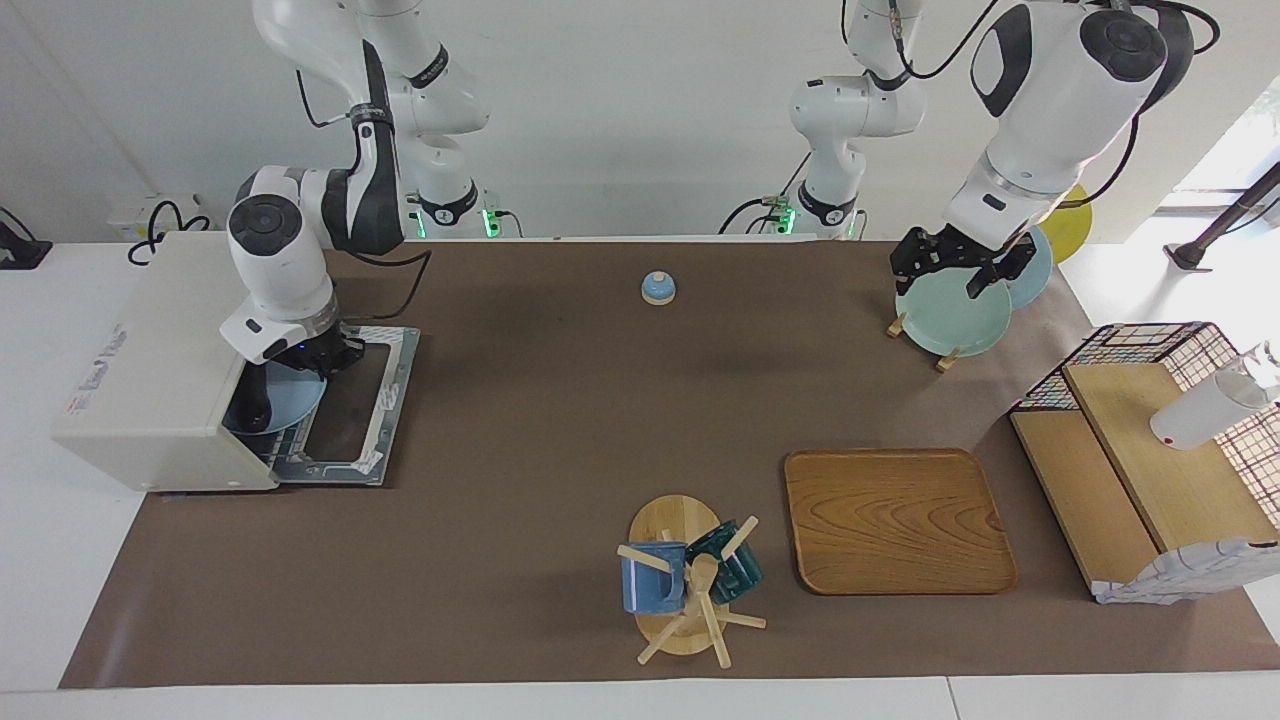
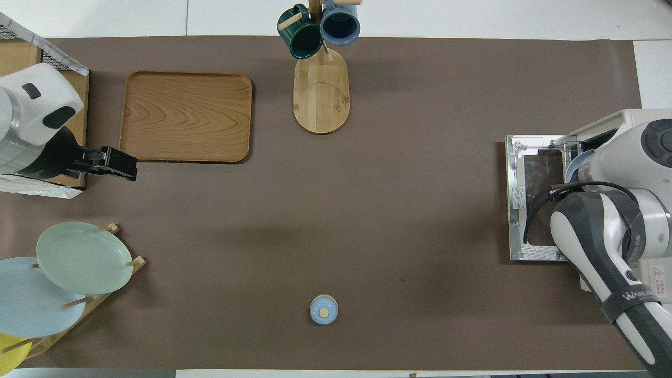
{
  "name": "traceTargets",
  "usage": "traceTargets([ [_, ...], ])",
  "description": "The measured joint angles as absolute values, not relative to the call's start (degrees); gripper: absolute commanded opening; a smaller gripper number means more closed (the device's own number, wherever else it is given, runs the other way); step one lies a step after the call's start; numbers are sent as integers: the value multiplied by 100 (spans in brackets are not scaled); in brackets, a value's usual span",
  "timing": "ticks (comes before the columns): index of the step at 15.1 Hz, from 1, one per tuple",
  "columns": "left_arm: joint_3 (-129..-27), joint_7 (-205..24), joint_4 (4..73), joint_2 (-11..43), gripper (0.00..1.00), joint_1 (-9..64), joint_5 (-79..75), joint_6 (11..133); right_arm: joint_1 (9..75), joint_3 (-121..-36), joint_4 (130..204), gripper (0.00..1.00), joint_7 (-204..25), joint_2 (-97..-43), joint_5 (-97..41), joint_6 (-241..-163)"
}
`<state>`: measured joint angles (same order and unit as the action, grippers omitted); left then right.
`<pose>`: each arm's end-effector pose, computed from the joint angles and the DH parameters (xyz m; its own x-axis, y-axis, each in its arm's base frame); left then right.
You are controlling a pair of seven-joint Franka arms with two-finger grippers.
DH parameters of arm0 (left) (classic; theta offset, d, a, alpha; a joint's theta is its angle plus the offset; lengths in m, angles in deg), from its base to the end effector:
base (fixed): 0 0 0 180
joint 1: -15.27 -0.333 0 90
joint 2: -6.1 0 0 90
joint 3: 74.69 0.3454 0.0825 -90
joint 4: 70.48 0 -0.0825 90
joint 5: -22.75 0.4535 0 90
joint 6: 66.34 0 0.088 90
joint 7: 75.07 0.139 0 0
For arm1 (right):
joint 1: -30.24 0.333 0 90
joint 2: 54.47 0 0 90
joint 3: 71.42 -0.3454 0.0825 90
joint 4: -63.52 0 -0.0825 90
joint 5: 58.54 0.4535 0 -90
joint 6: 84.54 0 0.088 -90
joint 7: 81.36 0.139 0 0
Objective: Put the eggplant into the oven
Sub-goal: 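Release the eggplant and withdraw the right gripper from the oven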
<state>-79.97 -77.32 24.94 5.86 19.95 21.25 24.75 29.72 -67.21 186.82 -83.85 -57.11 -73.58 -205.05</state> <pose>0.6081 -0.1105 0.5751 0.9884 -0.1332 -0.0723 -0.1319 -0.9910 0.0229 0.5863 -0.0680 0.3304 0.9887 0.0920 -0.1182 0.1153 -0.9712 0.2084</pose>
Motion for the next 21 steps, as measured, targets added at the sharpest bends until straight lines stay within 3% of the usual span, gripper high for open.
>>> traceTargets([
  [3,-7996,-7732,2494,586,100,1995,2125,2475,2941,-6719,18740,19,-8383,-5711,-7345,-20505],
  [5,-7996,-7732,2494,586,100,1995,2125,2475,2888,-6715,18742,27,-8383,-5711,-7345,-20504],
  [9,-7995,-7732,2494,586,100,1995,2125,2475,2954,-6785,18515,27,-8384,-5712,-7294,-20274],
  [10,-7995,-7732,2494,586,100,1995,2125,2475,3041,-6804,18401,23,-8384,-5712,-7261,-20175],
  [12,-7995,-7732,2494,586,100,1995,2125,2475,3325,-6819,18193,0,-8198,-5715,-7200,-20070],
  [16,-7995,-7732,2494,586,100,1995,2125,2475,4052,-6856,18206,0,-7327,-5834,-7125,-20504],
  [21,-7994,-7732,2494,586,100,1995,2125,2475,4186,-6848,18343,0,-6733,-6613,-7120,-21185],
])
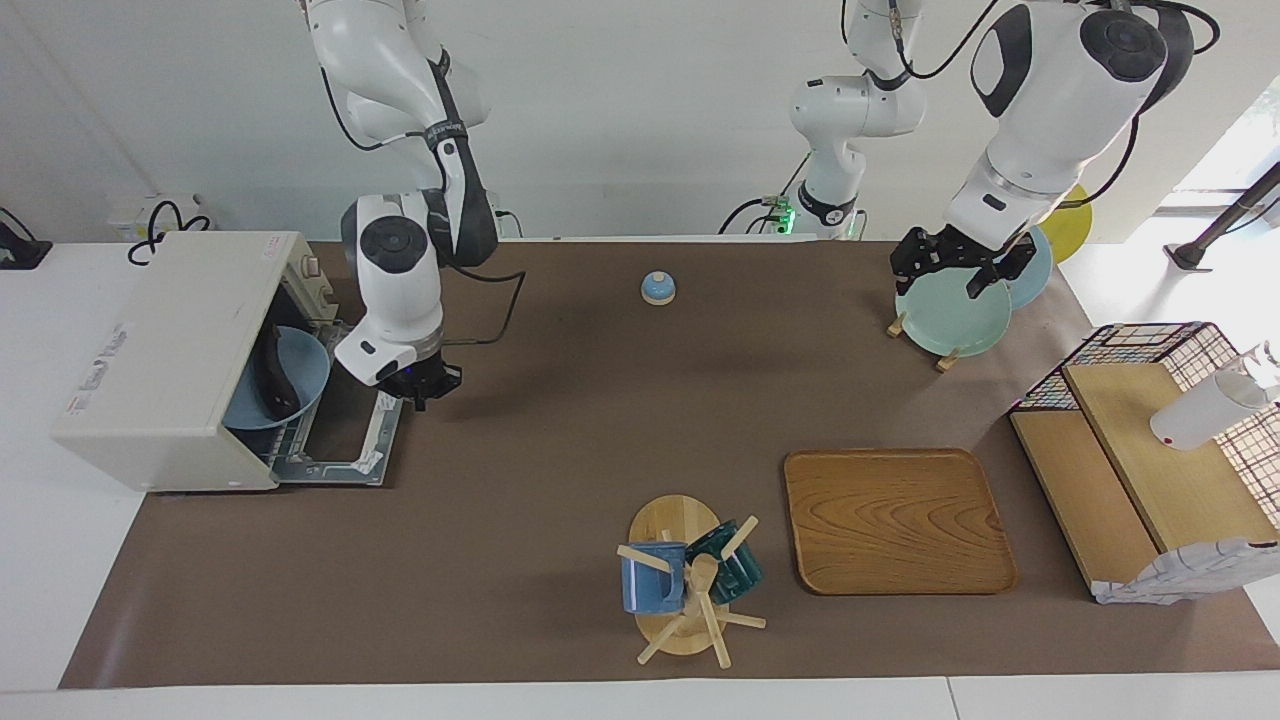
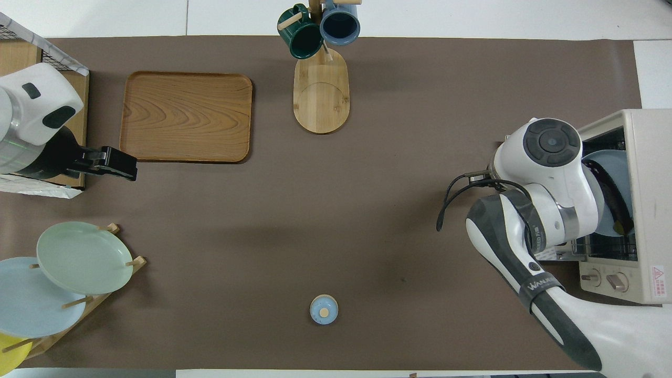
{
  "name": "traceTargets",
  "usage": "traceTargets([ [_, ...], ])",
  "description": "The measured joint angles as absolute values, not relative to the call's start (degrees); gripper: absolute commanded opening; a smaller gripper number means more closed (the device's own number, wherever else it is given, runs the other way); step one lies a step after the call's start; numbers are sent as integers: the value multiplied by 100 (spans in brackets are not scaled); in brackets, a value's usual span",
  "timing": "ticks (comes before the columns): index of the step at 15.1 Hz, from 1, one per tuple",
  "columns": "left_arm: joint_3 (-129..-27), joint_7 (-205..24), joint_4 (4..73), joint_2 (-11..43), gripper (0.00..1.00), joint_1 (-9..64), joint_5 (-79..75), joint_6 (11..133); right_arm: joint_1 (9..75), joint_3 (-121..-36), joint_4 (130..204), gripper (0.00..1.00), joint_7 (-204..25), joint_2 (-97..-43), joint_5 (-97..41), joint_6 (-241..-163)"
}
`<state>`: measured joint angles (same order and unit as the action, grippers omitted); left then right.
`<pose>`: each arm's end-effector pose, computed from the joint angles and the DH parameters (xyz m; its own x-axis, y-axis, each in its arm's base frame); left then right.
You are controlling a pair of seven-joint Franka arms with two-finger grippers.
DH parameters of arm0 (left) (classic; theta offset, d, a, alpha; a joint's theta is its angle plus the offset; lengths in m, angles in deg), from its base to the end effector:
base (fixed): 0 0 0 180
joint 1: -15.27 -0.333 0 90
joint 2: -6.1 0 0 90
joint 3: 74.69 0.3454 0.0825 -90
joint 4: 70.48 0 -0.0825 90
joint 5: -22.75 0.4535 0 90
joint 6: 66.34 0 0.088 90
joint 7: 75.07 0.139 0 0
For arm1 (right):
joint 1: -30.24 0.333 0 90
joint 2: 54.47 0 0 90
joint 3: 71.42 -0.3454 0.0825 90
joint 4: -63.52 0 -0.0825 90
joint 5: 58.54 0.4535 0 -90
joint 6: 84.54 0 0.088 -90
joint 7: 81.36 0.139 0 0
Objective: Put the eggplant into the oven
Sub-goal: 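Release the eggplant and withdraw the right gripper from the oven, then push the oven door shut with the right gripper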
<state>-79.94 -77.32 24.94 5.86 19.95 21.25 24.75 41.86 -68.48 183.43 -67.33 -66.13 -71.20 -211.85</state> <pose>0.6081 -0.1102 0.5751 0.9885 -0.1327 -0.0723 -0.1314 -0.9911 0.0229 0.6178 0.0816 0.2716 0.9982 0.0441 -0.0416 0.0512 -0.9805 0.1899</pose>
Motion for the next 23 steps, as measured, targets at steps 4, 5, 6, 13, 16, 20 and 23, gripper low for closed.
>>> traceTargets([
  [4,-7994,-7732,2494,586,100,1995,2125,2475,4186,-6833,18350,0,-6690,-6848,-7126,-21160],
  [5,-7994,-7732,2494,586,100,1995,2125,2475,4186,-6829,18352,0,-6690,-6847,-7144,-21119],
  [6,-7994,-7732,2494,586,100,1995,2125,2475,4186,-6824,18352,0,-6690,-6846,-7201,-21045],
  [13,-7994,-7732,2494,586,100,1995,2125,2475,4181,-6785,18385,0,-6690,-6843,-7668,-20652],
  [16,-7994,-7732,2494,586,100,1995,2125,2475,4191,-6806,18392,0,-6690,-6842,-7918,-20604],
  [20,-7994,-7732,2494,586,100,1995,2125,2475,4243,-6903,18201,0,-6754,-6797,-8200,-20165],
  [23,-7993,-7732,2494,586,100,1995,2125,2475,4176,-6911,17835,0,-7282,-6477,-8165,-19487],
])
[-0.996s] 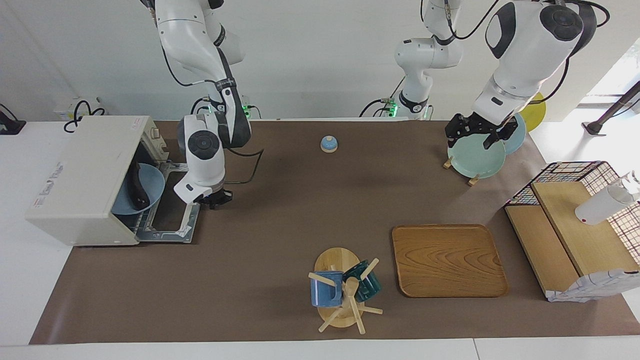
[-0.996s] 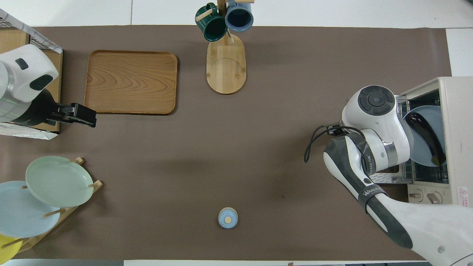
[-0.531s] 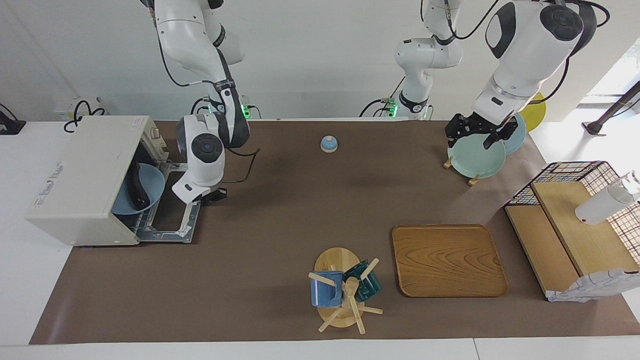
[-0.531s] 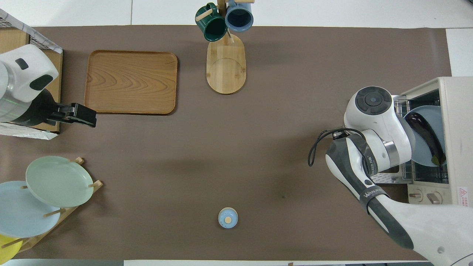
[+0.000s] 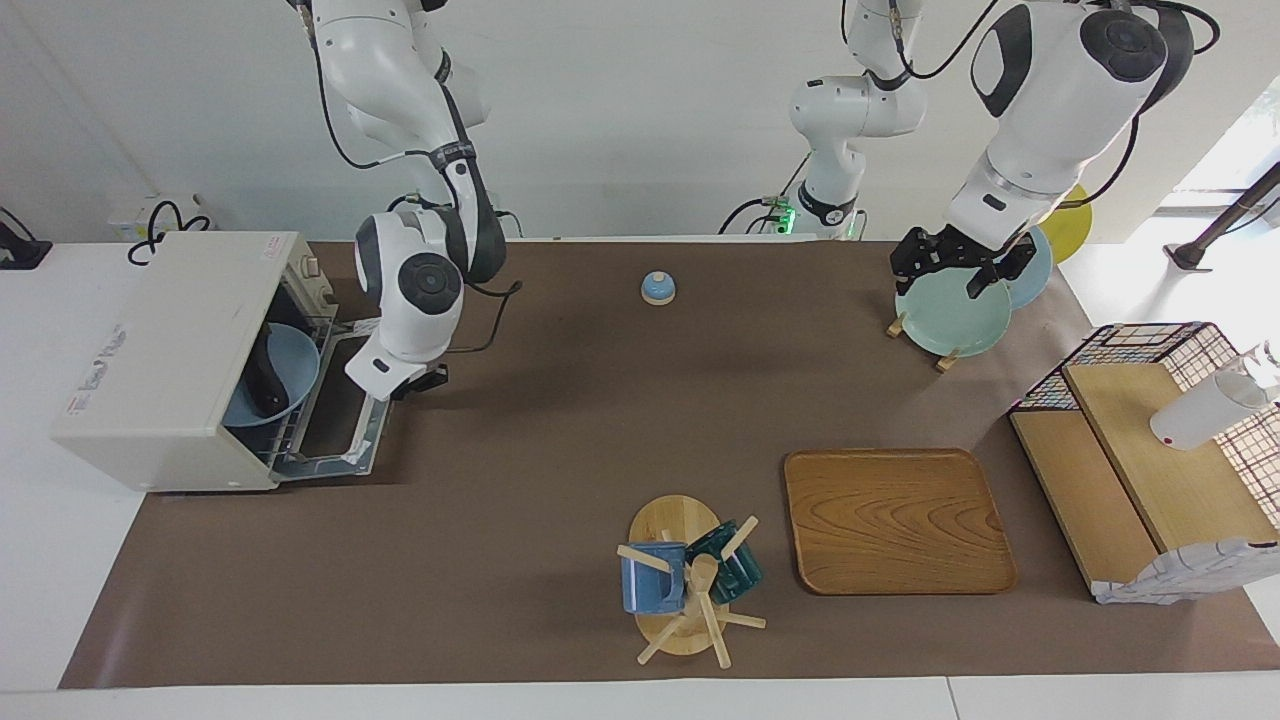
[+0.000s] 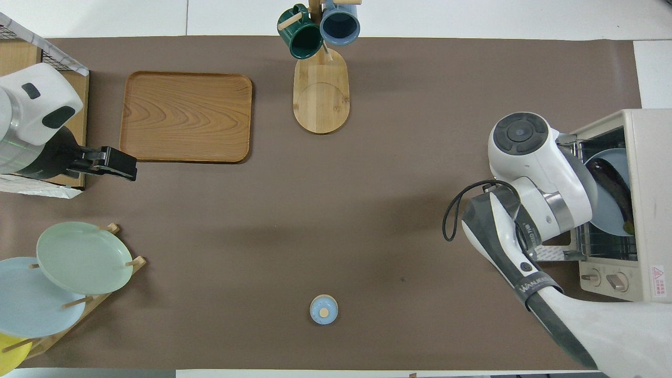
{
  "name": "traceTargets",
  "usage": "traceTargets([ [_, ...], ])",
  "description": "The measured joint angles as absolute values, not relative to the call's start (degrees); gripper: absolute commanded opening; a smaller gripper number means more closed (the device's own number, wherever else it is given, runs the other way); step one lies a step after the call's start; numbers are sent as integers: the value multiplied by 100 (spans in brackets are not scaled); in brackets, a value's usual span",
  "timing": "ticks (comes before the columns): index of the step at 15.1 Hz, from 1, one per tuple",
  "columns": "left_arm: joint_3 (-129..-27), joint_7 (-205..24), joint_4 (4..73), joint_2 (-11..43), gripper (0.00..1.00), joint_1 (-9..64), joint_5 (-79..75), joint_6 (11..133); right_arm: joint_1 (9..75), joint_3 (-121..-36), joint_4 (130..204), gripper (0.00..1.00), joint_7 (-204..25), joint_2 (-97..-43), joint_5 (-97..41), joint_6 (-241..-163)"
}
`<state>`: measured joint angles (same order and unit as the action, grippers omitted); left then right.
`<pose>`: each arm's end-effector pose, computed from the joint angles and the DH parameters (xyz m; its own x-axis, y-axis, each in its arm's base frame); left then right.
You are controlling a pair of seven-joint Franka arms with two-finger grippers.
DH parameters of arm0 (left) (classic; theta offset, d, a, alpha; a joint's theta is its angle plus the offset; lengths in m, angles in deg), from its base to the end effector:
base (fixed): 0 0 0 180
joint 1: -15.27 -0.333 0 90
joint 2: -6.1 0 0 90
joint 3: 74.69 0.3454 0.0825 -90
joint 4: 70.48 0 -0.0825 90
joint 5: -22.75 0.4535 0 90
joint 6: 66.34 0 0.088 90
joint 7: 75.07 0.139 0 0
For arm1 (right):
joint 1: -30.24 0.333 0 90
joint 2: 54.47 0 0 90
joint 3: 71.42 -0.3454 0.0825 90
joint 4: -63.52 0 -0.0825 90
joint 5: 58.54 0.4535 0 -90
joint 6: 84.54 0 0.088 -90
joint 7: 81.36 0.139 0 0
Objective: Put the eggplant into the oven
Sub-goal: 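Push the oven door shut with the right gripper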
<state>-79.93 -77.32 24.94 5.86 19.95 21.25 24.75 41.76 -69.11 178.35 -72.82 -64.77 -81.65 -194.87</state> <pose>0.6081 -0.1101 0.5751 0.9885 -0.1325 -0.0723 -0.1312 -0.9911 0.0229 0.6138 0.0601 0.3146 0.9617 0.1532 -0.2273 0.2300 -0.9020 0.3655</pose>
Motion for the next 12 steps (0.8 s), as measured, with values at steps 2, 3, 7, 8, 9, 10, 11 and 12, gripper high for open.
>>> traceTargets([
  [2,-7993,-7732,2494,586,100,1995,2125,2475,3999,-6899,17728,0,-7693,-6120,-8142,-19167],
  [3,-7993,-7732,2494,586,100,1995,2125,2475,3872,-6887,17704,0,-7886,-5954,-8145,-19077],
  [7,-7993,-7732,2494,586,100,1995,2125,2475,3405,-6831,17630,0,-8465,-5637,-8191,-18969],
  [8,-7993,-7732,2494,586,100,1995,2125,2475,3345,-6815,17614,0,-8573,-5613,-8203,-18958],
  [9,-7993,-7732,2494,586,100,1995,2125,2475,3294,-6802,17601,0,-8661,-5596,-8214,-18953],
  [10,-7993,-7732,2494,586,100,1995,2125,2475,3238,-6793,17589,0,-8753,-5582,-8220,-18951],
  [11,-7993,-7732,2494,586,100,1995,2125,2475,3165,-6789,17575,0,-8859,-5572,-8226,-18951],
  [12,-7993,-7732,2494,586,100,1995,2125,2475,3074,-6787,17557,0,-8967,-5564,-8231,-18951],
])
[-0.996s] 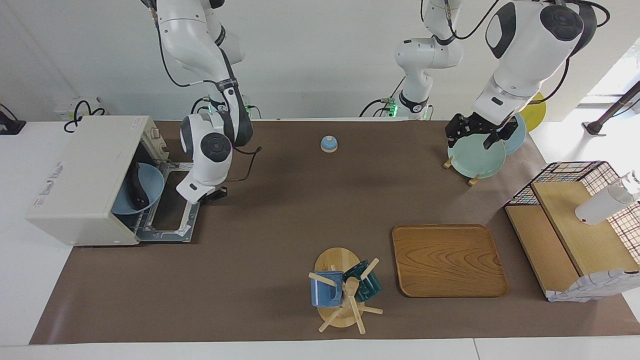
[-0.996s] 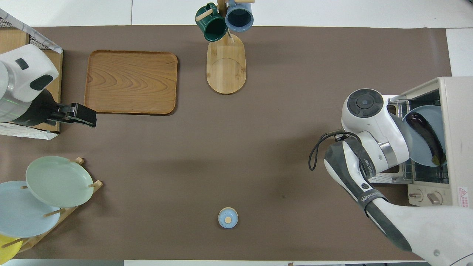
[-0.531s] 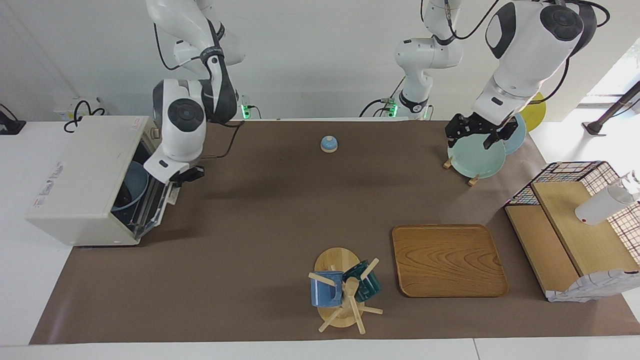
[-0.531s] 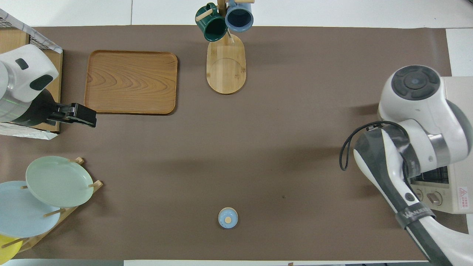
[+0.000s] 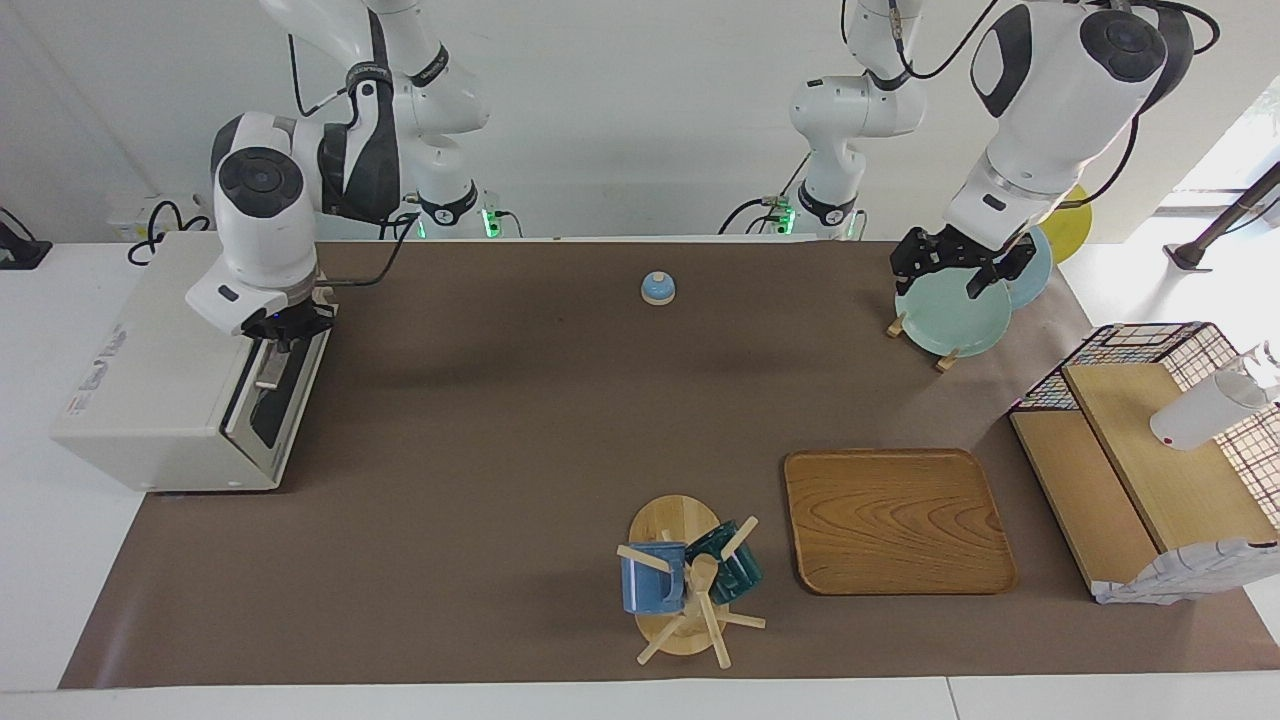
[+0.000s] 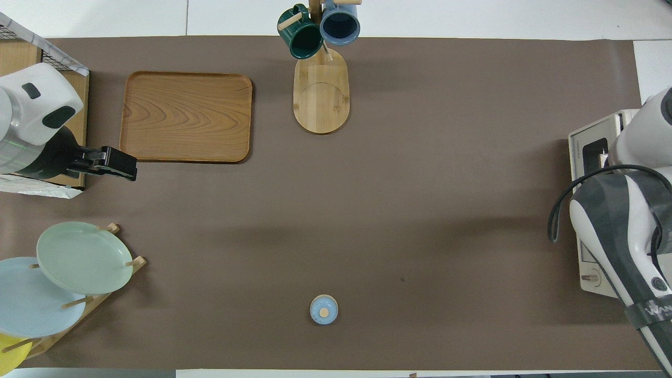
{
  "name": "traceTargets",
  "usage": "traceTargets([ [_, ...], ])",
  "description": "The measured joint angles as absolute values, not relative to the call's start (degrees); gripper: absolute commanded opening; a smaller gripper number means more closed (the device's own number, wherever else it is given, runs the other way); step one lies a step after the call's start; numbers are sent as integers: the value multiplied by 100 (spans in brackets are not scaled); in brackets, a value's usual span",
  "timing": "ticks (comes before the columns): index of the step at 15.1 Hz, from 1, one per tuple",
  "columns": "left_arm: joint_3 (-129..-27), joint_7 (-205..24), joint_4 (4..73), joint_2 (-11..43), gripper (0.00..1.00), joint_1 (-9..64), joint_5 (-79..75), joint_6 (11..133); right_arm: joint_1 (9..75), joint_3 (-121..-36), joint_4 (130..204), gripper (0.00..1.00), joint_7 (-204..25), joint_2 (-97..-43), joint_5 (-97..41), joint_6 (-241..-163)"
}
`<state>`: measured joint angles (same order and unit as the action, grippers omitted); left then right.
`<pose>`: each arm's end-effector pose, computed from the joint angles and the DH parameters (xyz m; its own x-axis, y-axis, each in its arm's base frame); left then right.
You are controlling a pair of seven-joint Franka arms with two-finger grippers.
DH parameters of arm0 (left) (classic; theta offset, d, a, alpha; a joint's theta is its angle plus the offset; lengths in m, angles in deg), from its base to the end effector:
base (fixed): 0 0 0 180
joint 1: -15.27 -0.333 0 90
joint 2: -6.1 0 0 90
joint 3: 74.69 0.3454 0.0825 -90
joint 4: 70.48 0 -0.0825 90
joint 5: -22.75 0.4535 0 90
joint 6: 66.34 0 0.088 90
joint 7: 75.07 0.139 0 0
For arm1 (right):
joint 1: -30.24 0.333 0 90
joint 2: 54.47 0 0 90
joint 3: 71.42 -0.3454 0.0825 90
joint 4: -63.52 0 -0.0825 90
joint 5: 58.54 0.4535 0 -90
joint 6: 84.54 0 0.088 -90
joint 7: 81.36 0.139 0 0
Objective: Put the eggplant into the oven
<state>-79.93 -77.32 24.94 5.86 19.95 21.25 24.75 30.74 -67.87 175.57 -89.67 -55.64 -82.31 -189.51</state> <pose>0.6081 -0.1101 0.5751 0.9885 -0.1325 -0.0723 -0.1312 -0.9911 0.0229 0.6065 -0.0772 0.4323 0.9589 0.1843 -0.2157 0.2512 -0.9047 0.3440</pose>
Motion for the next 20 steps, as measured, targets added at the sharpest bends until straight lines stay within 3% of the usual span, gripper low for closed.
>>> traceTargets([
  [3,-7993,-7732,2494,586,100,1995,2125,2475,2931,-6781,17543,2,-9095,-5508,-8085,-18823],
  [6,-7993,-7732,2494,586,100,1995,2125,2475,2895,-6746,17396,15,-9095,-5300,-7332,-18414],
  [10,-7993,-7732,2494,586,100,1995,2125,2475,2914,-6783,16665,37,-9095,-5074,-6484,-17774],
  [11,-7993,-7732,2494,586,100,1995,2125,2475,2917,-6798,16502,59,-9095,-5061,-6303,-17666],
  [12,-7993,-7732,2494,586,100,1995,2125,2475,2922,-6817,16398,100,-9095,-5062,-6199,-17609],
  [20,-7993,-7732,2494,586,100,1995,2125,2475,3010,-6904,16364,100,-9089,-5129,-6151,-17596],
])
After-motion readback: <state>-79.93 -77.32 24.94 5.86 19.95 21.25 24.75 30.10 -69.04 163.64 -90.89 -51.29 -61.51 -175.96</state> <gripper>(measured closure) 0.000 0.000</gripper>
